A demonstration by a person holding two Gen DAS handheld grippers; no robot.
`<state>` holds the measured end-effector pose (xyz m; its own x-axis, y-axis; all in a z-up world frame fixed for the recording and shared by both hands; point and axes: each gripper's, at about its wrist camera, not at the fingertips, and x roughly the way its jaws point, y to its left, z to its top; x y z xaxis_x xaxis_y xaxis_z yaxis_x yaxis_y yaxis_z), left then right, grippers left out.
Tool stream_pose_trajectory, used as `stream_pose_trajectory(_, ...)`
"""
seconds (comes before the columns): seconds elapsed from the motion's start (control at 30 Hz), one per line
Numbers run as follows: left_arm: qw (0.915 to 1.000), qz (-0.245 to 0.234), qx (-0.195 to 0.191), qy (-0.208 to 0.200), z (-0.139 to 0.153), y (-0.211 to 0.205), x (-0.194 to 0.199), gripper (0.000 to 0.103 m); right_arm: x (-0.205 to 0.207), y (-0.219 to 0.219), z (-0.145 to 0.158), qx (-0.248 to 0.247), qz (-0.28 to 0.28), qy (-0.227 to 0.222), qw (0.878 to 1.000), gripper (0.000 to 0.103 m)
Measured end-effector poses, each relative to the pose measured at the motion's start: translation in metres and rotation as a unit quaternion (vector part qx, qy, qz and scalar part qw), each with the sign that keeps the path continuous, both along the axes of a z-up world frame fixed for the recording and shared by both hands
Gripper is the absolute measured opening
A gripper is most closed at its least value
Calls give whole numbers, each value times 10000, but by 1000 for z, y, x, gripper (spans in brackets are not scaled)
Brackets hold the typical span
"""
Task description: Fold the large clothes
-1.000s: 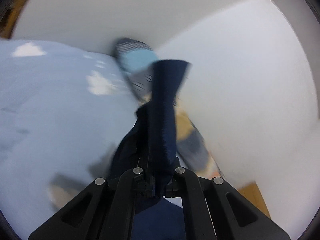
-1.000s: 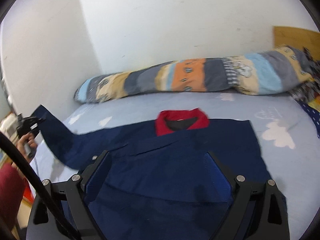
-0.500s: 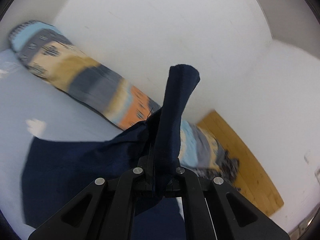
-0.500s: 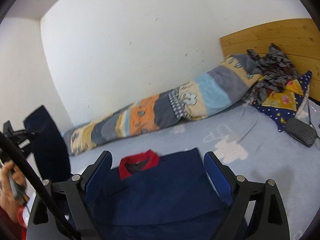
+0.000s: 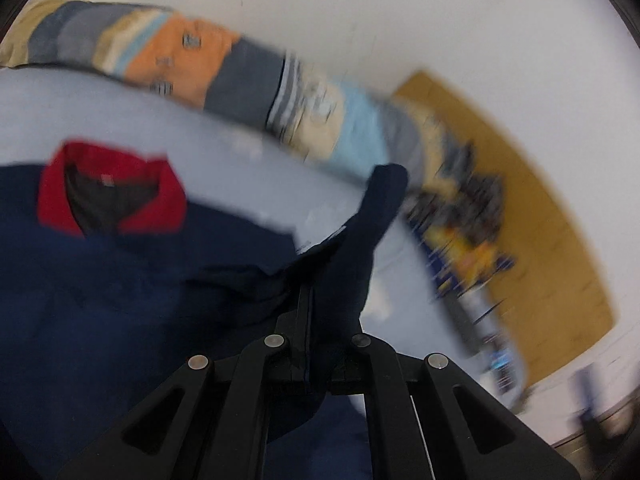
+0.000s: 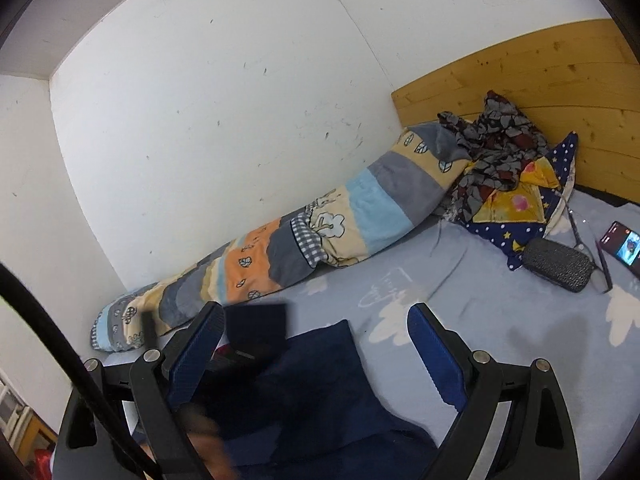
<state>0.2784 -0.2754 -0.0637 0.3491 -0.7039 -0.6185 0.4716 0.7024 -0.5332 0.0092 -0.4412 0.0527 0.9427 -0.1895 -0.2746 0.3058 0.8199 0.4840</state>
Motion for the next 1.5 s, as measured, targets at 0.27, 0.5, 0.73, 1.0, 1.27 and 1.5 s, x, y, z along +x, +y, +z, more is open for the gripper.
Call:
stream_pose_trajectory(0.27,9947,-298,982,105,-50,-31,-39,67,12,6,-6,-111,69,138,9998,96)
stream_pose_trajectory(0.5,9933,-113,945,-658,21,55,-42,76,40,8,-25,-93,96,495,9987,96)
stream_pose_trajectory(0.73,9677,803,2221,-885,10,189,6,78,136,35,-82,-406,889,1901,9769,94)
stream_pose_trajectory(1.0,9386,1736,2967,-278,-68,299,49,100,196,41,-188,-285,1340,3832,9134,86)
stream_pose_trajectory(1.27,9421,2358,2313,-582,-16,303,79,90,214,61,-130,-857,1215,2701,9513,88)
stream_pose_trajectory(1.5,9364,2131,2790,23,-71,271,119,96,276,79,-192,-877,1544,3692,9122,90)
